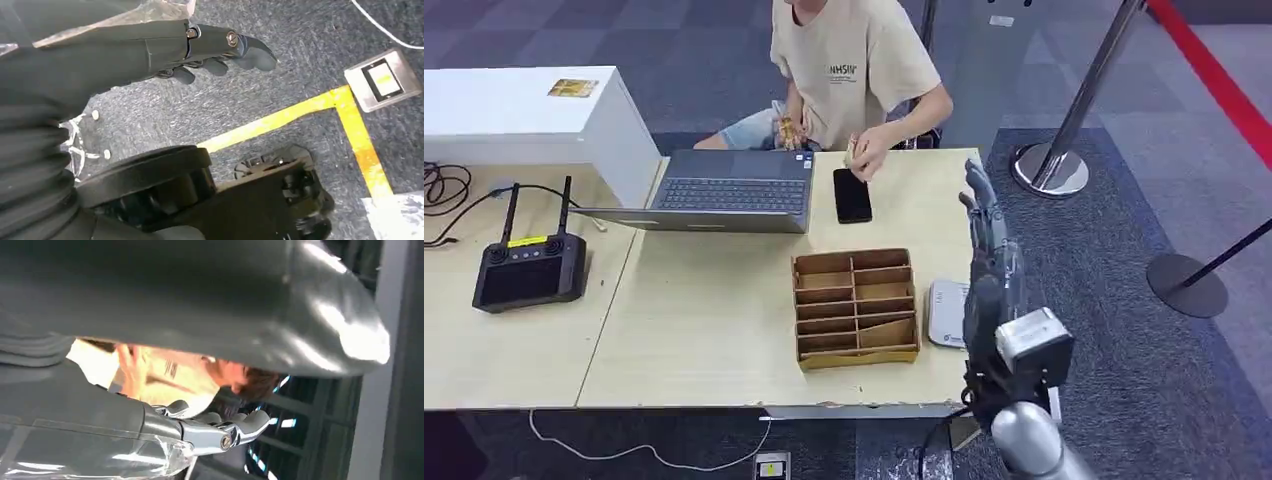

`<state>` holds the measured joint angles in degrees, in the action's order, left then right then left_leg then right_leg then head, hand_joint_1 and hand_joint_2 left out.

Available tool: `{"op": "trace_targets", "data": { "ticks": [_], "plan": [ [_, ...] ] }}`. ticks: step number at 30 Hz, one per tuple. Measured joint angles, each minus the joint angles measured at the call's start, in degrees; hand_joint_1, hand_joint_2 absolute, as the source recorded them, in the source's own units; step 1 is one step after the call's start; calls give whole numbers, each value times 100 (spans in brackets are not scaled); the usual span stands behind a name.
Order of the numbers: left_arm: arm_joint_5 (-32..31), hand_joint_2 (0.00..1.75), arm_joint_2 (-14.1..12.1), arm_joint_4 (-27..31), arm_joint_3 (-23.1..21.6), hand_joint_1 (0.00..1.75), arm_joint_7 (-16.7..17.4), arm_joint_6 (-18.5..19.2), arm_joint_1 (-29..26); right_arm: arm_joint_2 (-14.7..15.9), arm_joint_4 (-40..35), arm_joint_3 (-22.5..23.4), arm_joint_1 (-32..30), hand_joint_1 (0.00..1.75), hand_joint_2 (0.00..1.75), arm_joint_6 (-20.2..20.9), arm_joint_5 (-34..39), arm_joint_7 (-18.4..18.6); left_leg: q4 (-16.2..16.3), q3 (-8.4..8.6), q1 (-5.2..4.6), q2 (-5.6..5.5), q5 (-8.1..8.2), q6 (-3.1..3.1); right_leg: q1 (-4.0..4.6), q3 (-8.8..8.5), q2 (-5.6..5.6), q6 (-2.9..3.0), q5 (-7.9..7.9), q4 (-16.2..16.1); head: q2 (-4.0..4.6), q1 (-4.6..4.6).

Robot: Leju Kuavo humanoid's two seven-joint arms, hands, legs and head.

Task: Pass the card to the sensor for recognition and then transmit it.

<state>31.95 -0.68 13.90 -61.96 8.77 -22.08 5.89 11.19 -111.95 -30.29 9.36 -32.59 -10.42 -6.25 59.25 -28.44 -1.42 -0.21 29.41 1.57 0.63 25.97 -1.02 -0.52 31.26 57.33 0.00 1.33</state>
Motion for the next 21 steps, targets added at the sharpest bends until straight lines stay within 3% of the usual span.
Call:
{"op": "trace_targets", "data": {
  "ticks": [12, 21],
  "plan": [
    [-33, 175, -52, -11, 0, 0, 89, 28, 6, 245, -470, 155, -806, 0, 0, 61, 1348, -622, 0, 0, -1, 1, 0, 0, -1, 0, 0, 0, 0, -1, 0, 0],
    [153, 175, -59, -11, 31, 0, 61, -147, 10, 277, -561, 304, -1111, 0, 0, -90, 1731, -857, 0, 1, 0, 0, 0, 0, -1, 0, 1, 0, 0, -1, 0, -2]
  ]
}}
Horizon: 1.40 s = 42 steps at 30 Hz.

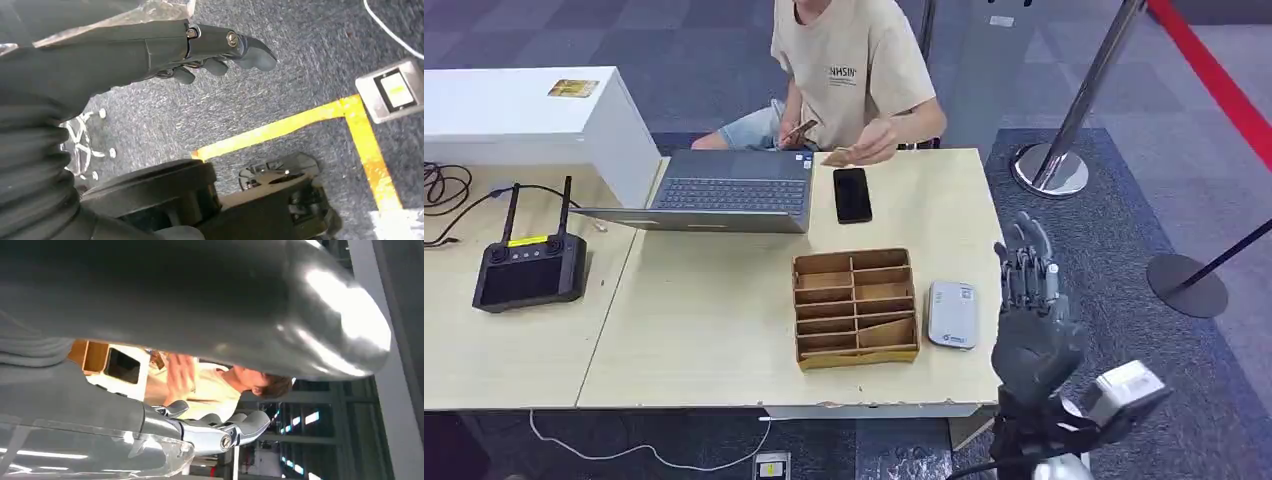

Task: Pass the card to the sensor for recognition and then transmit it.

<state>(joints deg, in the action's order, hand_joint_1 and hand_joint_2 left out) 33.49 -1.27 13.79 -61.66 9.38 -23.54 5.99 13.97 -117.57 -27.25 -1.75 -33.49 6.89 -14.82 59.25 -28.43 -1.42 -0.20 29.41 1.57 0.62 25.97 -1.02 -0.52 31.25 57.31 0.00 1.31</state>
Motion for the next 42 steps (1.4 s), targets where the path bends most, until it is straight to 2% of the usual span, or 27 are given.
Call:
{"op": "trace_targets", "data": {
  "ticks": [3, 4, 8, 14, 23, 27, 33, 36, 39, 42],
  "plan": [
    [17, 175, 0, 0, 52, 0, -44, -33, -1, 7, -42, 74, -59, 0, 0, -2, 262, -109, 0, 0, 0, 2, 0, 0, 0, 0, 1, 0, 0, 0, 0, 0],
    [22, 175, 2, 0, 70, 0, -63, -57, 1, 13, -44, 85, -71, 0, 175, -2, 266, -127, 0, 0, 0, 2, 0, 0, 0, 0, 1, 0, 0, 0, 0, 0],
    [46, 175, 0, 0, 105, 0, -105, -81, 0, 39, -46, 127, -101, 0, 175, -105, 70, -59, 0, 0, 0, 2, 0, 0, 0, 0, 1, 0, 0, 0, 0, 0],
    [55, 175, 2, 0, 107, 0, -68, -52, 2, 131, -20, 122, -86, 0, 175, -339, -1462, 896, 0, -1, 0, 1, 0, 0, 0, -2, 1, 0, 0, 0, 0, 0],
    [-5, 175, -33, 0, 107, 0, -70, 24, 14, 269, 42, 65, -64, 0, 175, -481, -2432, 1657, 0, -1, 0, 0, 0, 0, 0, -1, 0, 0, 0, 0, 0, 0],
    [-33, 175, -44, 0, 105, 0, -28, 66, 15, 334, 123, 33, -65, 0, 175, -474, -3392, 2254, 0, -1, 0, 0, 0, 0, 0, -1, 0, 0, 0, 0, 0, 2],
    [-46, 175, -44, -2, 105, 0, -44, 90, 16, 411, 243, -53, -53, 0, 175, -474, -3891, 2558, 0, -2, 0, 0, 0, 0, 0, -1, 0, 0, 0, 0, 0, 0],
    [-46, 175, -46, -2, 105, 0, -52, 103, 18, 433, 330, -101, 0, 0, 175, -356, -4678, 2944, -1, -2, 0, 1, 0, 0, 0, -1, 1, 0, 0, 0, 0, 0],
    [-48, 175, -46, 0, 103, 0, -37, 131, 19, 437, 444, -120, 18, 0, 175, -317, -6215, 3602, 0, -2, 0, -1, 0, 0, 0, -1, 0, 0, 0, 0, 0, 2],
    [-48, 175, -46, -2, 103, 0, -26, 142, 22, 437, 542, -129, 40, 0, 175, -321, -6842, 3817, -1, -2, 0, 1, 0, 0, 0, -2, 0, 0, 0, 0, 0, 0]
  ]
}}
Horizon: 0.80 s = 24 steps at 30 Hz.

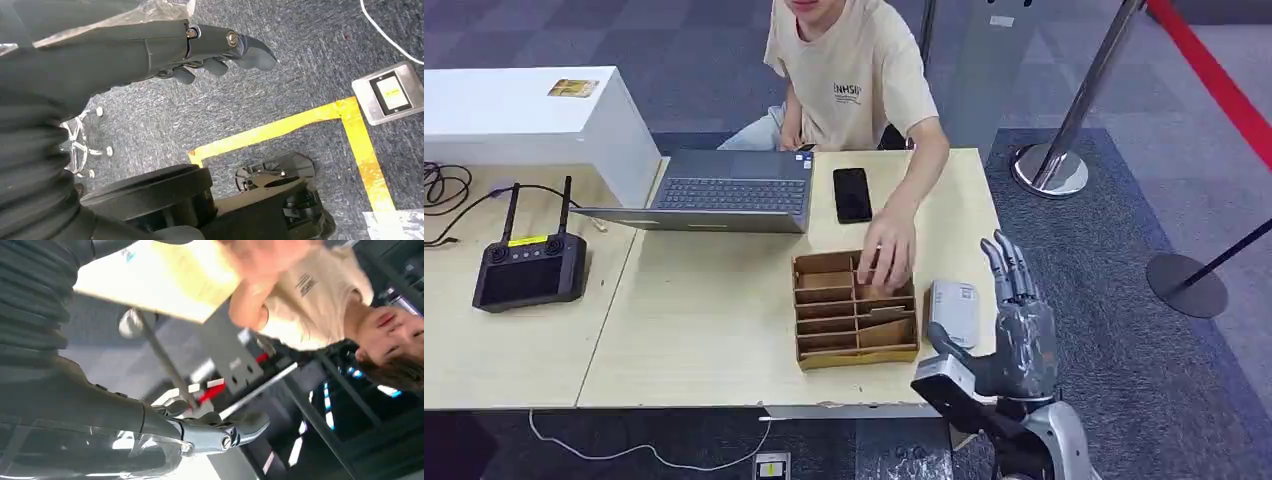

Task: Pass the card to the sensor for recognition and then transmit it.

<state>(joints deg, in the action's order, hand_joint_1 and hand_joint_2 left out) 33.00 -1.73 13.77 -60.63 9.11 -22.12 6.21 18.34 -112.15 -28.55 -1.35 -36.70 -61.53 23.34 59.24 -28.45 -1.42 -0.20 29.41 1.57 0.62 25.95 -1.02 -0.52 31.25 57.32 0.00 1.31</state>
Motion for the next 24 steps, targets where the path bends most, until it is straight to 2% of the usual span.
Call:
{"op": "trace_targets", "data": {
  "ticks": [12, 19, 24],
  "plan": [
    [-74, 175, 0, 2, -9, 0, 13, 90, 4, -9, 442, -118, 234, 0, 175, 101, -155, 72, 0, -1, 0, 1, 0, 0, 0, 0, 0, 0, 0, 0, 0, 0],
    [-107, 175, -2, 2, -20, 0, -20, 101, 12, -102, 669, -210, 642, 0, 175, 260, 892, -594, 0, 0, 0, 0, 0, 0, 0, 0, 0, 0, 0, 1, 0, 0],
    [-142, 175, -2, 2, -33, 0, -24, 112, 13, -225, 802, -275, 836, 0, 175, 409, 1086, -746, 0, -2, 0, -1, 0, 0, 0, 0, 0, 0, 0, 1, 0, 0]
  ]
}}
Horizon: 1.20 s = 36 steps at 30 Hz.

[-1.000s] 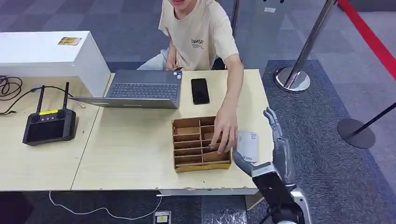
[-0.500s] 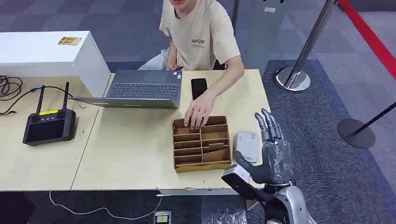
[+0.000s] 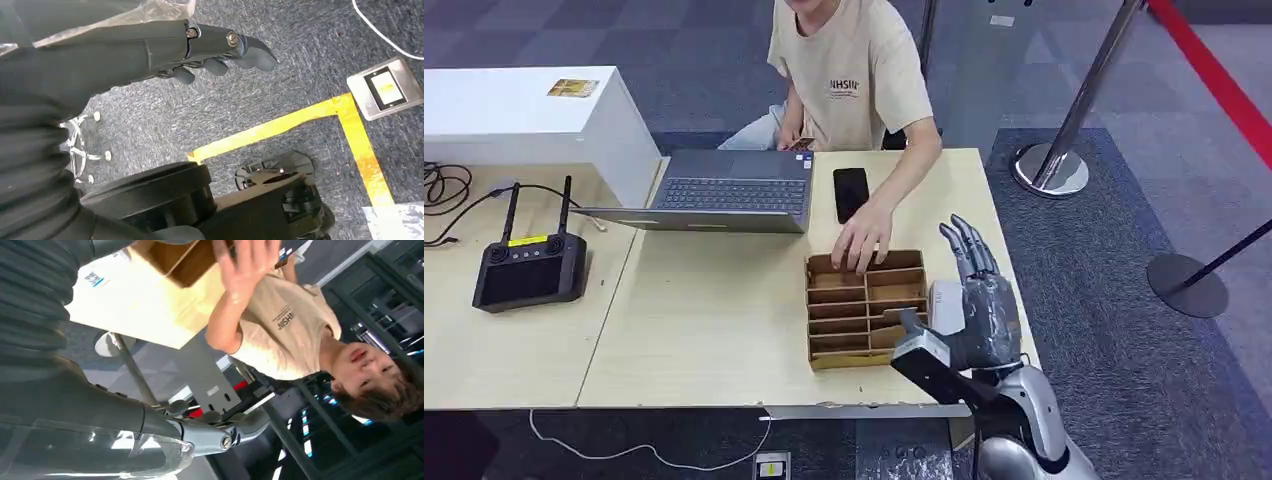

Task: Pass the card to the sensor for recognition and then transmit it.

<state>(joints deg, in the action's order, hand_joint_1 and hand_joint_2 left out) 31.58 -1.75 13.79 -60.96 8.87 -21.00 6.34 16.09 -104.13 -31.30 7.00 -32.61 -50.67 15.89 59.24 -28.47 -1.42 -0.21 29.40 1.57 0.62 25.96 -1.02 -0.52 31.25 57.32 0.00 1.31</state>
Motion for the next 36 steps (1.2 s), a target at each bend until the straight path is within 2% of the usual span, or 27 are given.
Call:
{"op": "trace_targets", "data": {
  "ticks": [5, 15, 23, 36],
  "plan": [
    [-31, 175, 0, 0, -20, 0, 0, 4, 3, -131, 252, -125, 206, 0, 175, 179, 158, -114, 0, 0, 0, -1, 0, 0, 0, 0, 0, 0, 0, 0, 0, 2],
    [-52, 175, 0, 0, -24, 0, -4, 17, 7, -225, 874, -378, 331, 0, 175, 503, -561, 22, -1, -1, 0, -1, 0, 0, 0, 0, 0, 0, 0, 0, 0, 2],
    [-46, 175, 0, 0, -31, 0, -4, 52, 5, -203, 1229, -512, 306, 0, 175, 732, -758, 131, 0, -1, 0, -1, 0, 0, 0, 2, 0, 0, 0, 0, 0, 0],
    [-46, 175, 0, 0, -33, 0, -111, 2, 4, -142, 1589, -588, 318, 0, 175, 721, -988, 319, 0, 0, 0, 0, 0, 0, 0, 2, 0, 0, 0, 0, 0, 2]
  ]
}}
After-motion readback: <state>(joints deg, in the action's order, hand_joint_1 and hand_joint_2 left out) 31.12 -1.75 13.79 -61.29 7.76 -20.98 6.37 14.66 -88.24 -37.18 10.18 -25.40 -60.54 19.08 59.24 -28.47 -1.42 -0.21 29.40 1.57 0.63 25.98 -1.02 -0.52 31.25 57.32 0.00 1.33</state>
